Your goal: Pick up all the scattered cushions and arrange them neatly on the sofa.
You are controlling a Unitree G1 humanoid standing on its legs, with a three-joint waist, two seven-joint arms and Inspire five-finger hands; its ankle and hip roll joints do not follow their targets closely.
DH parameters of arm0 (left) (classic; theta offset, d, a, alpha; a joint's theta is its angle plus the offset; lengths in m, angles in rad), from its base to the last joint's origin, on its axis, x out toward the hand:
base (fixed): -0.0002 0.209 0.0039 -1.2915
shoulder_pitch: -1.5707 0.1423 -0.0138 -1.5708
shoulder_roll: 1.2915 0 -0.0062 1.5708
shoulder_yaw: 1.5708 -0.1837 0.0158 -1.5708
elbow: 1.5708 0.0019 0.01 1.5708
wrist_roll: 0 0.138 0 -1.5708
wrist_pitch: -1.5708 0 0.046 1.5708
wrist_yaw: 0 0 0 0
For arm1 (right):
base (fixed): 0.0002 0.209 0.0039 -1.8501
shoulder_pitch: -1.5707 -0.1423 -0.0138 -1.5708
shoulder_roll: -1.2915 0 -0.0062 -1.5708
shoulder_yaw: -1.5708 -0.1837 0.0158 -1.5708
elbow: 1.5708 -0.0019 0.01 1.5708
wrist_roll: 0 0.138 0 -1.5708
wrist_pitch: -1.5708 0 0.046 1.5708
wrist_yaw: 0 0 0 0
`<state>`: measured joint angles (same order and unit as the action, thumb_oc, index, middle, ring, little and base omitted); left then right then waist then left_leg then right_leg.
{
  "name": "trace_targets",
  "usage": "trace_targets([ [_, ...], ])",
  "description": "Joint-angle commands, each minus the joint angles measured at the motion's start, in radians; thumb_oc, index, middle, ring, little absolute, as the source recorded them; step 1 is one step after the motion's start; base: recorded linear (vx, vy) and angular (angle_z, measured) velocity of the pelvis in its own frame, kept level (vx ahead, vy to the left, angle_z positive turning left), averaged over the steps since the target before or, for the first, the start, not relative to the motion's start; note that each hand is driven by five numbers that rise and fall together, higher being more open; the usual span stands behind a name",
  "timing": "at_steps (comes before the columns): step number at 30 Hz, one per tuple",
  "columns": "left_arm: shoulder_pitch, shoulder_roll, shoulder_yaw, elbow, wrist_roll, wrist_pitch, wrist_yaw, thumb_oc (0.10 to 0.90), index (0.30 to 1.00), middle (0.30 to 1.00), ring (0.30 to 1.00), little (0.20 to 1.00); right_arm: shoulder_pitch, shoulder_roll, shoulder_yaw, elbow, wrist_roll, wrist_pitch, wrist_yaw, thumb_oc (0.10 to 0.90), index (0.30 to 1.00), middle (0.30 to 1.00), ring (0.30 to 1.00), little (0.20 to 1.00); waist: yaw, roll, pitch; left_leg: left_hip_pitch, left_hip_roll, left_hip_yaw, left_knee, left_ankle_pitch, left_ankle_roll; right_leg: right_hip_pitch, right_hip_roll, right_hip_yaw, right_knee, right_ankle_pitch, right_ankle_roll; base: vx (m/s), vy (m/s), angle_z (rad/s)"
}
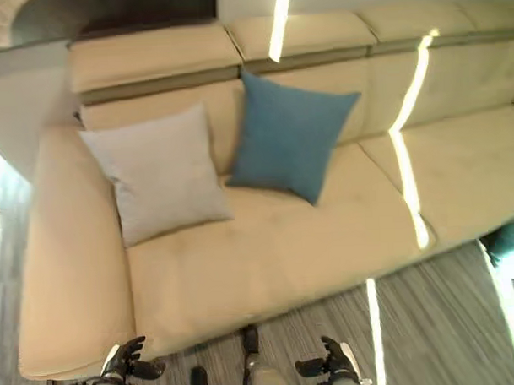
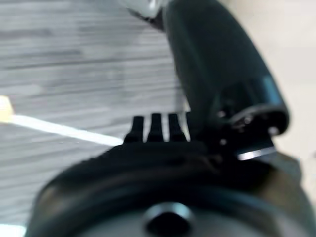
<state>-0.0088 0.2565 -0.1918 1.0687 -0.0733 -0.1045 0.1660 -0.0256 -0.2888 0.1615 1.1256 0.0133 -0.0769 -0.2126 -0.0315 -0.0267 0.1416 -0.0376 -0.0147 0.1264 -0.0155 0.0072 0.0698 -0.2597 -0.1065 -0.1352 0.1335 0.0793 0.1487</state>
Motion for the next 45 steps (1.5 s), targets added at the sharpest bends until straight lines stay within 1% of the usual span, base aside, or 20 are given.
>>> trace_targets([
  [1,-0.006,0.053,0.036,0.018,0.022,-0.032,0.022,0.8,0.9,0.9,0.9,0.9,-0.029,-0.064,-0.001,-0.025,-0.011,-0.037,-0.04,0.8,0.9,0.9,0.9,0.9,0.026,-0.016,-0.024,-0.009,0.001,-0.08,0.039,-0.075,-0.065,0.109,-0.012,0.002,-0.034,-0.059,-0.011,-0.07,-0.053,-0.12],
  [4,-0.015,0.053,0.041,0.03,0.017,-0.028,0.029,0.8,0.9,0.9,0.9,0.9,-0.04,-0.062,-0.004,-0.021,-0.007,-0.035,-0.042,0.8,0.9,0.9,0.9,0.9,0.042,-0.012,-0.025,-0.01,0.018,-0.057,0.044,-0.074,-0.07,0.134,-0.042,-0.052,-0.017,-0.072,-0.019,-0.09,-0.116,-0.21],
  [7,-0.02,0.049,0.03,0.048,0.031,-0.027,0.023,0.8,0.9,0.9,0.9,0.9,-0.042,-0.058,0.012,-0.019,-0.022,-0.03,-0.042,0.8,0.9,0.9,0.9,0.9,0.06,-0.027,-0.052,-0.003,0.035,-0.011,0.04,-0.073,-0.091,0.207,-0.057,-0.099,-0.095,-0.075,-0.002,-0.03,-0.204,-0.45],
  [13,-0.039,0.024,-0.002,0.043,0.018,-0.023,0.021,0.8,0.9,0.9,0.9,0.9,-0.041,-0.054,0.047,-0.046,-0.035,-0.034,-0.046,0.8,0.9,0.9,0.9,0.9,0.041,-0.034,-0.016,-0.046,0.1,-0.023,0.192,-0.086,-0.134,0.223,-0.005,-0.059,-0.099,-0.115,-0.045,-0.02,-0.242,-0.2],
  [17,-0.04,0.002,-0.018,0.037,0.009,-0.019,0.015,0.8,0.9,0.9,0.9,0.9,-0.039,-0.06,0.053,-0.041,-0.037,-0.03,-0.05,0.8,0.9,0.9,0.9,0.9,0.037,-0.035,0.003,-0.097,0.116,-0.038,0.31,-0.071,-0.145,0.242,0.013,-0.059,-0.105,-0.132,-0.07,0.01,-0.161,0.02],
  [19,-0.038,-0.01,-0.032,0.031,0.001,-0.02,0.015,0.8,0.9,0.9,0.9,0.9,-0.032,-0.059,0.049,-0.047,-0.024,-0.035,-0.056,0.8,0.9,0.9,0.9,0.9,0.044,-0.043,0.006,-0.14,0.041,-0.086,0.303,-0.084,-0.124,0.253,0.026,-0.042,-0.121,-0.13,-0.077,0.14,-0.166,-0.03],
  [20,-0.04,-0.012,-0.035,0.042,0.01,-0.015,0.012,0.8,0.9,0.9,0.9,0.9,-0.025,-0.059,0.045,-0.038,-0.017,-0.034,-0.056,0.8,0.9,0.9,0.9,0.9,0.045,-0.044,-0.001,-0.159,0.012,-0.07,0.265,-0.076,-0.112,0.271,0.039,-0.044,-0.139,-0.132,-0.074,0.14,-0.096,-0.18],
  [24,-0.043,-0.007,-0.038,0.045,0.018,-0.011,0.009,0.8,0.9,0.9,0.9,0.9,-0.02,-0.06,0.046,-0.031,-0.004,-0.028,-0.06,0.8,0.9,0.9,0.9,0.9,0.057,-0.039,-0.003,-0.226,-0.016,-0.033,0.233,-0.034,-0.105,0.287,0.067,-0.024,-0.155,-0.14,-0.078,0.12,-0.032,-0.17],
  [26,-0.028,-0.006,-0.026,0.042,0.013,-0.009,0.011,0.8,0.9,0.9,0.9,0.9,-0.018,-0.053,0.058,-0.03,-0.011,-0.026,-0.062,0.8,0.9,0.9,0.9,0.9,0.073,-0.037,-0.012,-0.196,-0.029,-0.063,0.179,-0.028,-0.102,0.306,0.093,0.003,-0.159,-0.159,-0.077,0.19,0.029,-0.23],
  [31,-0.02,0.001,-0.011,0.036,0.002,-0.011,0.017,0.8,0.9,0.9,0.9,0.9,-0.019,-0.046,0.068,-0.035,-0.031,-0.022,-0.06,0.8,0.9,0.9,0.9,0.9,0.091,-0.049,-0.03,-0.146,-0.033,-0.069,0.131,-0.035,-0.086,0.31,0.08,0.005,-0.112,-0.182,-0.061,0.19,0.073,-0.36],
  [34,-0.019,0.009,-0.009,0.019,0.0,-0.013,0.018,0.8,0.9,0.9,0.9,0.9,-0.029,-0.04,0.074,-0.039,-0.04,-0.023,-0.052,0.8,0.9,0.9,0.9,0.9,0.109,-0.052,-0.034,-0.112,-0.028,-0.065,0.111,-0.046,-0.068,0.27,0.055,-0.002,0.008,-0.172,-0.029,0.1,0.076,-0.34],
  [35,-0.024,0.021,-0.005,0.004,-0.003,-0.011,0.016,0.8,0.9,0.9,0.9,0.9,-0.044,-0.044,0.075,-0.048,-0.045,-0.019,-0.05,0.8,0.9,0.9,0.9,0.9,0.102,-0.042,-0.015,-0.091,-0.024,-0.069,0.108,-0.057,-0.046,0.194,0.034,-0.007,0.158,-0.141,0.005,0.08,0.096,-0.29],
  [36,-0.024,0.021,-0.005,0.004,-0.003,-0.011,0.016,0.8,0.9,0.9,0.9,0.9,-0.044,-0.044,0.075,-0.048,-0.045,-0.019,-0.05,0.8,0.9,0.9,0.9,0.9,0.103,-0.043,-0.015,-0.092,-0.025,-0.068,0.109,-0.057,-0.045,0.191,0.033,-0.006,0.162,-0.143,0.005,0.03,0.119,-0.23],
  [37,-0.032,0.029,-0.006,-0.006,-0.012,-0.013,0.021,0.8,0.9,0.9,0.9,0.9,-0.053,-0.044,0.076,-0.079,-0.041,-0.022,-0.053,0.8,0.9,0.9,0.9,0.9,0.09,-0.03,0.01,-0.085,-0.019,-0.082,0.113,-0.058,-0.033,0.121,0.034,0.008,0.284,-0.117,0.014,0.01,0.074,0.06],
  [38,-0.036,0.031,-0.007,-0.005,-0.01,-0.015,0.025,0.8,0.9,0.9,0.9,0.9,-0.055,-0.045,0.072,-0.091,-0.036,-0.025,-0.055,0.8,0.9,0.9,0.9,0.9,0.084,-0.025,0.013,-0.076,-0.021,-0.09,0.11,-0.062,-0.03,0.102,0.031,0.016,0.298,-0.12,0.01,0.07,0.084,0.03],
  [40,-0.035,0.029,-0.01,-0.003,-0.006,-0.017,0.027,0.8,0.9,0.9,0.9,0.9,-0.058,-0.045,0.074,-0.093,-0.039,-0.027,-0.054,0.8,0.9,0.9,0.9,0.9,0.08,-0.022,0.016,-0.061,-0.023,-0.096,0.107,-0.07,-0.029,0.091,0.023,0.012,0.287,-0.129,-0.001,0.12,0.008,0.25],
  [41,-0.037,0.025,-0.012,0.004,-0.001,-0.02,0.027,0.8,0.9,0.9,0.9,0.9,-0.064,-0.048,0.079,-0.093,-0.044,-0.028,-0.052,0.8,0.9,0.9,0.9,0.9,0.075,-0.016,0.014,-0.033,-0.023,-0.109,0.089,-0.082,-0.032,0.068,0.01,0.009,0.2,-0.132,-0.018,0.12,-0.026,0.28],
  [42,-0.037,0.025,-0.012,0.004,-0.001,-0.02,0.027,0.8,0.9,0.9,0.9,0.9,-0.064,-0.049,0.079,-0.093,-0.044,-0.028,-0.052,0.8,0.9,0.9,0.9,0.9,0.074,-0.015,0.016,-0.03,-0.023,-0.111,0.088,-0.084,-0.032,0.072,0.01,0.008,0.199,-0.134,-0.019,0.22,-0.066,0.2],
  [44,-0.041,0.016,-0.012,0.017,-0.002,-0.023,0.031,0.8,0.9,0.9,0.9,0.9,-0.064,-0.052,0.081,-0.095,-0.043,-0.024,-0.051,0.8,0.9,0.9,0.9,0.9,0.052,-0.027,0.016,-0.006,-0.05,-0.139,0.082,-0.098,-0.038,0.044,0.014,0.064,0.028,-0.078,-0.011,0.18,-0.074,0.1],
  [45,-0.041,0.016,-0.012,0.017,-0.002,-0.023,0.031,0.8,0.9,0.9,0.9,0.9,-0.063,-0.052,0.081,-0.095,-0.043,-0.024,-0.051,0.8,0.9,0.9,0.9,0.9,0.052,-0.025,0.019,-0.002,-0.048,-0.14,0.082,-0.101,-0.038,0.05,0.016,0.062,0.025,-0.078,-0.011,0.19,-0.109,0.2],
])
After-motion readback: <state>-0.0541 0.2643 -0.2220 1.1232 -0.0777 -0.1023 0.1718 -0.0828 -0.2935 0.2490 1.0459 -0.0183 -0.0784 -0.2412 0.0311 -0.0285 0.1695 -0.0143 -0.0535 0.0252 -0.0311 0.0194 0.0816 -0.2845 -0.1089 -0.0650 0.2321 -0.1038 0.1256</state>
